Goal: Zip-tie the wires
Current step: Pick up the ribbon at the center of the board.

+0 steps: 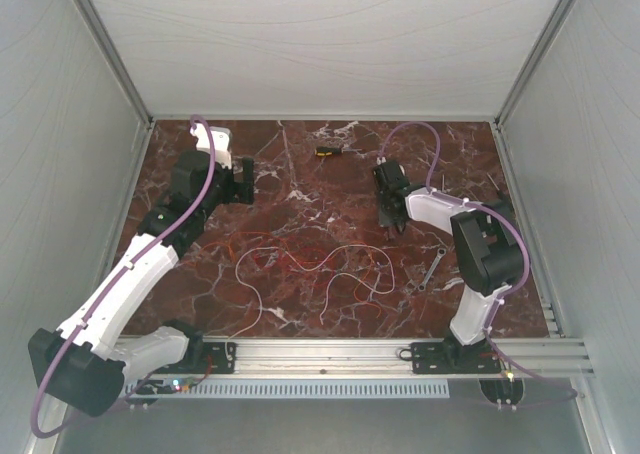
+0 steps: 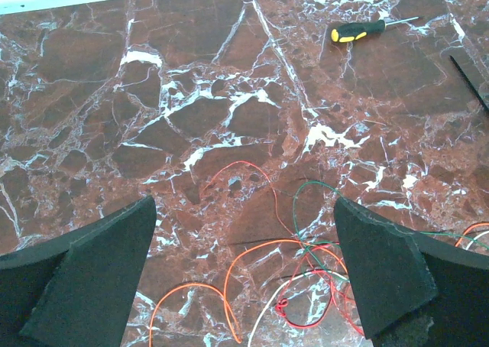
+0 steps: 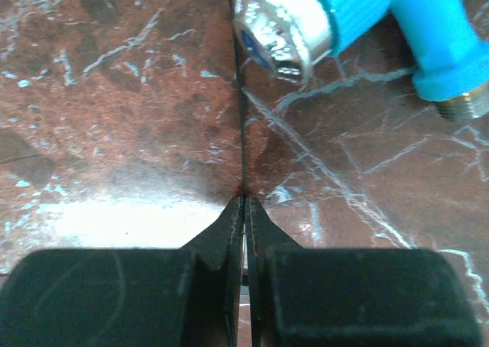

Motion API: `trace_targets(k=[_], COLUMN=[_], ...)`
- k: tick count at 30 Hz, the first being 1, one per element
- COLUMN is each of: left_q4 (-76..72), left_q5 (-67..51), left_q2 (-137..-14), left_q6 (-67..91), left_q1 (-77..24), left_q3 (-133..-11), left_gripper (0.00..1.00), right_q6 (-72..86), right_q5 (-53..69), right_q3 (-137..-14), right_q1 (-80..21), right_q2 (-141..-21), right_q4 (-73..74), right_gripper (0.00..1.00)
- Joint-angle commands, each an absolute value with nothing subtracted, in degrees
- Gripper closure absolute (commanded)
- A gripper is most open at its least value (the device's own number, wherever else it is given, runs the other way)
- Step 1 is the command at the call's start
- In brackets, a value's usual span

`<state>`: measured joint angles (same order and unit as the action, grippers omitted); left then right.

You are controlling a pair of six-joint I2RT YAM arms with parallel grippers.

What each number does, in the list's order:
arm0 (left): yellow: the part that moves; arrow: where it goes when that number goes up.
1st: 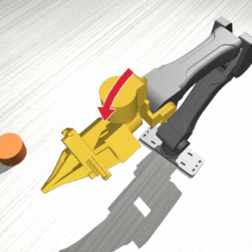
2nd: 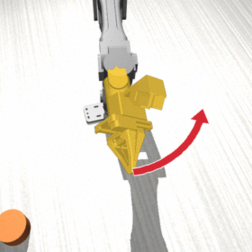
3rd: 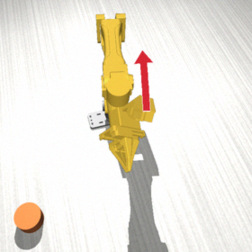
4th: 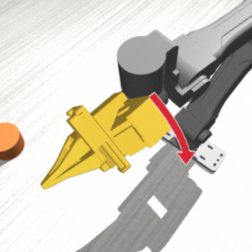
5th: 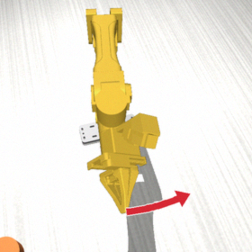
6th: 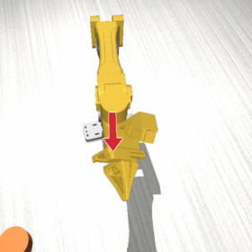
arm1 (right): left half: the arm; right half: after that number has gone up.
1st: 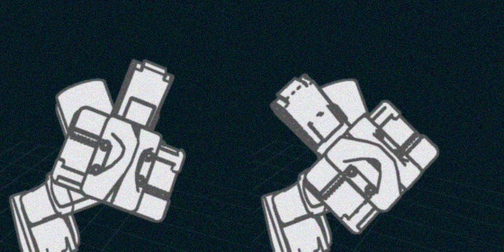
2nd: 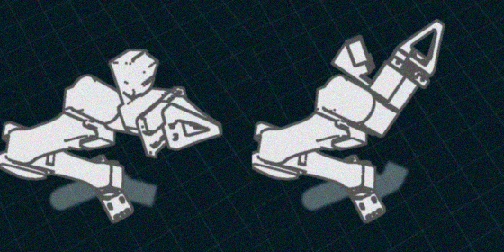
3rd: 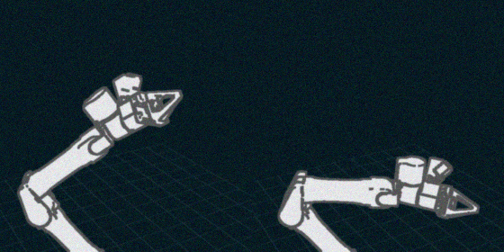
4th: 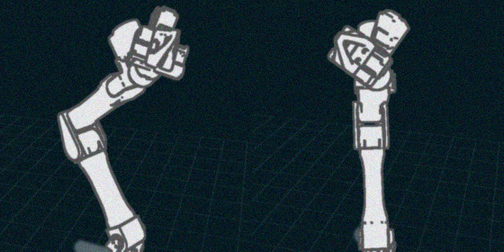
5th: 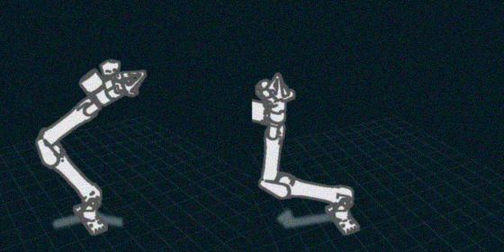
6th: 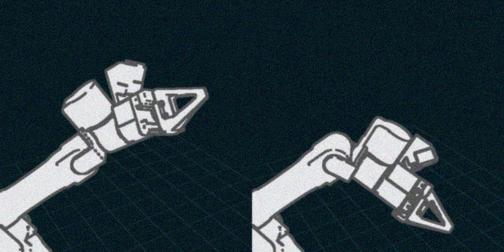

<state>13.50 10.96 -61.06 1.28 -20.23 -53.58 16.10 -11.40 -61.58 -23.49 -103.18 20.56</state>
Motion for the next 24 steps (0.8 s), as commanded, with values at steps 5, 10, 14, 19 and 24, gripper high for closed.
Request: trace_targets(k=[5,10,14,19,24], left_q4=[11.74,11.39,10.83,5.66,-9.32], left_q5=[10.12,9.16,6.8,1.17,-7.26], left_q2=[-59.81,-59.4,-58.54,-55.61,-49.77], left_q6=[1.06,1.05,0.97,2.22,5.29], left_q1=[-19.96,-20.02,-19.99,-20.06,-20.04], left_q3=[-54.68,-54.51,-54.3,-51.85,-44.36], left_gripper=[0.0,0.0,0.0,0.01,0.02], right_q6=[21.05,27.6,35.78,51.34,68.52], right_q5=[1.08,4.14,6.43,8.98,3.73], right_q3=[-62.64,-61.84,-59.33,-53.0,-48.75], right_q1=[-25.59,-26.52,-26.96,-27.3,-30.2], right_q2=[-97.44,-90.22,-83.8,-75.27,-66.98], right_q4=[17.33,13.74,9.68,1.26,-3.83], right_gripper=[1.0,1.0,1.0,1.0,1.0])
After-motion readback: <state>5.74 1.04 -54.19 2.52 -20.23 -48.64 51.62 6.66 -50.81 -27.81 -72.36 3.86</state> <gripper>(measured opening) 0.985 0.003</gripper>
